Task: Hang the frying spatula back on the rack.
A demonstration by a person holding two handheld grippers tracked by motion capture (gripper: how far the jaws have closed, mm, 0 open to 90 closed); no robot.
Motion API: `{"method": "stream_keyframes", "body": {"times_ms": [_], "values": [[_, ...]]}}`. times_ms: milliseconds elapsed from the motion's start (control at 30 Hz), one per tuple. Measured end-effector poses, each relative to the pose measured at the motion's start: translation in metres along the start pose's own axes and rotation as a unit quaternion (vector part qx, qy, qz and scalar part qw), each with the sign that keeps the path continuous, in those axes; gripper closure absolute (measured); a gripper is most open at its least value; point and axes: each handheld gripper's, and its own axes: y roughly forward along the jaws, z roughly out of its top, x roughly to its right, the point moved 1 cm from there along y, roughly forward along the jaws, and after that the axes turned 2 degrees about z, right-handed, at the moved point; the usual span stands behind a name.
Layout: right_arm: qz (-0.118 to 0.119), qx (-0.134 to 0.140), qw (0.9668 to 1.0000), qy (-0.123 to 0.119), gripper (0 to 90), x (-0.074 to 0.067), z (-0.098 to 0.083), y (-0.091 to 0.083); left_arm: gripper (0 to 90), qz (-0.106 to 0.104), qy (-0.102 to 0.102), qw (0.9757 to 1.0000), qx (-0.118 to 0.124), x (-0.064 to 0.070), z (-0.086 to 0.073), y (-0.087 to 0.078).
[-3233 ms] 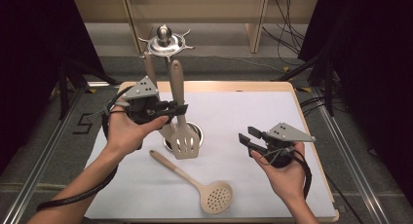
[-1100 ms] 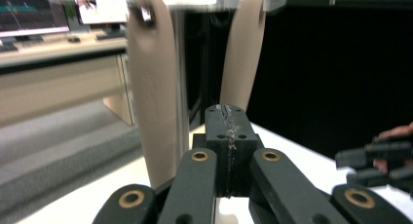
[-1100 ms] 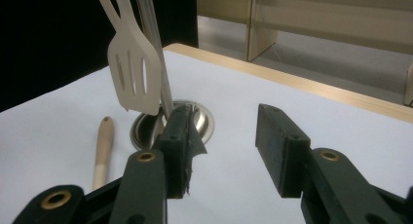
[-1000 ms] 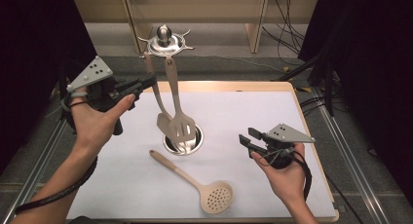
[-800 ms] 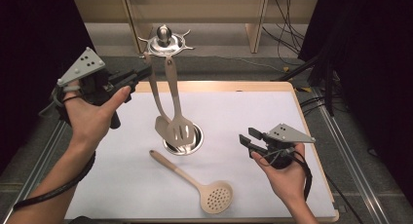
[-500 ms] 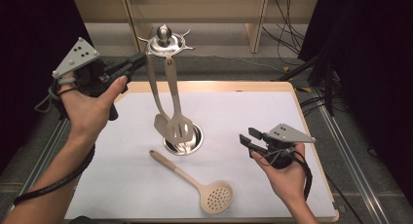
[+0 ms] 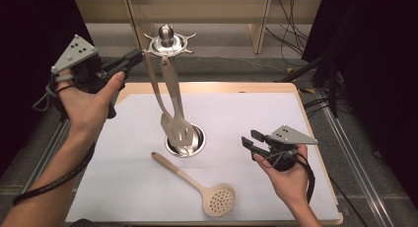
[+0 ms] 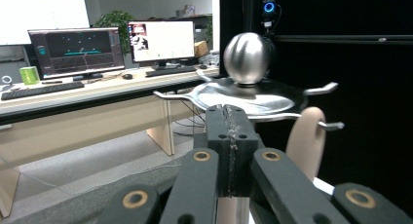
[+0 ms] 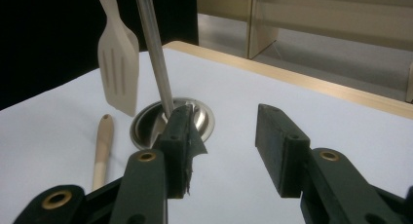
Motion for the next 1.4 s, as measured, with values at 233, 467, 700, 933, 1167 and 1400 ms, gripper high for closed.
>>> {"method": "stream_keyframes", "body": {"times_ms": [233,467,700,933,1167,1400], "values": [[-0.004,0.003,1.0,0.004,59.0,-0.001,-0.001,0.001,89.5,0.012,-0.009,0.9999,-0.004,-0.011,0.001,0.009],[0.004,-0.006,1.0,0.002,58.8,0.0,0.0,0.0,89.5,0.023,-0.008,0.9996,-0.013,-0.017,0.004,0.017],[0.002,-0.012,0.9999,0.007,58.7,-0.001,0.0,0.0,89.5,0.027,-0.011,0.9994,-0.019,-0.023,0.006,0.025],[0.007,-0.011,0.9999,0.002,58.6,0.0,0.0,0.001,89.5,0.027,-0.011,0.9993,-0.024,-0.027,0.007,0.033],[0.006,-0.013,0.9999,0.004,58.1,0.001,-0.001,0.003,89.4,0.025,-0.021,0.9994,-0.014,-0.027,0.005,0.033],[0.003,-0.016,0.9998,0.014,57.0,0.002,0.002,0.003,73.7,0.023,-0.032,0.9989,0.026,-0.028,-0.001,0.005]]}}
